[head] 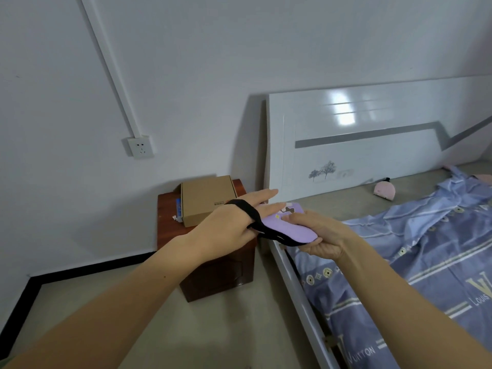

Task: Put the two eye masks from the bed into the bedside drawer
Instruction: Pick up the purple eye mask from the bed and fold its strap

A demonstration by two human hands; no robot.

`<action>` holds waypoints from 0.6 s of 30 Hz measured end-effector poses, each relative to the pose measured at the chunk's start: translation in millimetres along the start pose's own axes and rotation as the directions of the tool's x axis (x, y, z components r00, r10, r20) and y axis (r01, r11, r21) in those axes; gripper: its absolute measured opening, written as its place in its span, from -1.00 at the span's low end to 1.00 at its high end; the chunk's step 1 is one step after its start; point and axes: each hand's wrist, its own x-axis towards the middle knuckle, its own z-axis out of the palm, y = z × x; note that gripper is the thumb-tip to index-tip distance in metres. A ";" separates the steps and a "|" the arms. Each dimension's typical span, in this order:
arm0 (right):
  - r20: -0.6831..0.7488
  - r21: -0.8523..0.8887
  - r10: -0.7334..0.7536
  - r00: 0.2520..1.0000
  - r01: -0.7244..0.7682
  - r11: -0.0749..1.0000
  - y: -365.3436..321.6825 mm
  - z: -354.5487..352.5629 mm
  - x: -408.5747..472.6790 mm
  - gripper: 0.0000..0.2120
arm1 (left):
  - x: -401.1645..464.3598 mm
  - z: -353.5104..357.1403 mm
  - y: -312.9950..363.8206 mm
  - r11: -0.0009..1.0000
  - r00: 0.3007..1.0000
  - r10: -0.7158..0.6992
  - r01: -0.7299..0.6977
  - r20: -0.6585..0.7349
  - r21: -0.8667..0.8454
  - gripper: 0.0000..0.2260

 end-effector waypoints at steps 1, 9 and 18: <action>0.037 -0.036 -0.003 0.999 0.004 0.999 0.1 0.3 -0.8 -0.80 | -0.4 -3.0 2.2 0.999 0.999 0.048 -0.047 -0.024 0.023 -0.54; 0.198 -0.141 -0.011 0.980 0.039 0.989 -6.4 6.5 -0.4 -0.92 | -3.2 8.0 21.2 0.918 0.913 0.388 -0.372 -0.125 0.138 -0.65; 0.276 -0.240 -0.096 0.956 0.165 0.957 0.3 14.9 7.9 -0.80 | -15.7 9.5 15.6 0.935 0.936 0.351 -0.348 -0.034 0.069 -0.60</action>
